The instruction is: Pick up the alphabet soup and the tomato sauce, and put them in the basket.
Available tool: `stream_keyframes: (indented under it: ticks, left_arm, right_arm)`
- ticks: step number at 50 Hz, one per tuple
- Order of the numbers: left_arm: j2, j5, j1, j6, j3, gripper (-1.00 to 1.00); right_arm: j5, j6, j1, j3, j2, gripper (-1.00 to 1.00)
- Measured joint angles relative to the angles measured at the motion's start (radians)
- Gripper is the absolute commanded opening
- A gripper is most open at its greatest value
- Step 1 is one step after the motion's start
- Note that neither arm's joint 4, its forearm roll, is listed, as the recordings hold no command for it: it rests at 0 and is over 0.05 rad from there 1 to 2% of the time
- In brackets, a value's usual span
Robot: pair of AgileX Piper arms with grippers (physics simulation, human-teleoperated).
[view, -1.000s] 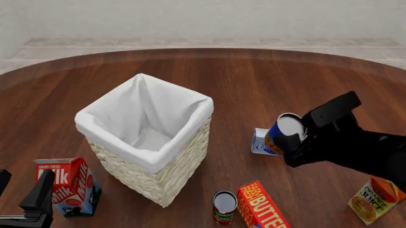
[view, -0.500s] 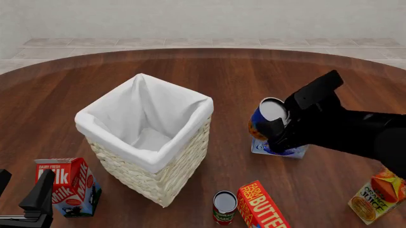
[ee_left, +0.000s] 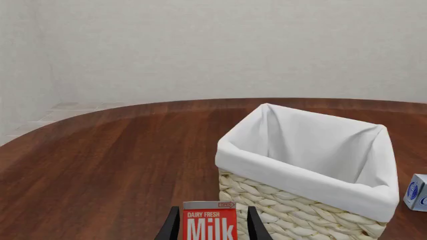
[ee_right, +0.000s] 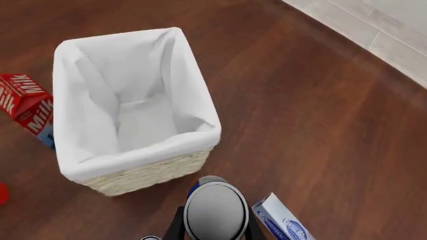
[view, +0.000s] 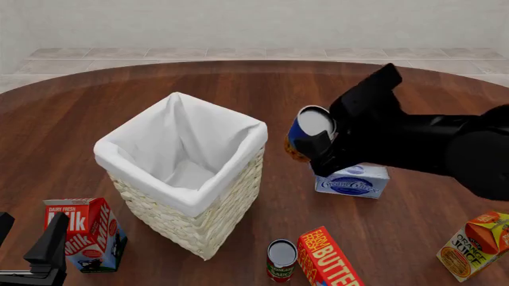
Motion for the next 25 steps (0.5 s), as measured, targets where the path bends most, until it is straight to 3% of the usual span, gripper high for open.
stream_keyframes:
  ticks: [25]
  left_arm:
    - [0.0, 0.0, 0.0, 0.0, 0.0, 1.0]
  right_arm:
    - [0.022, -0.021, 0.079, -0.154, 0.101, -1.0]
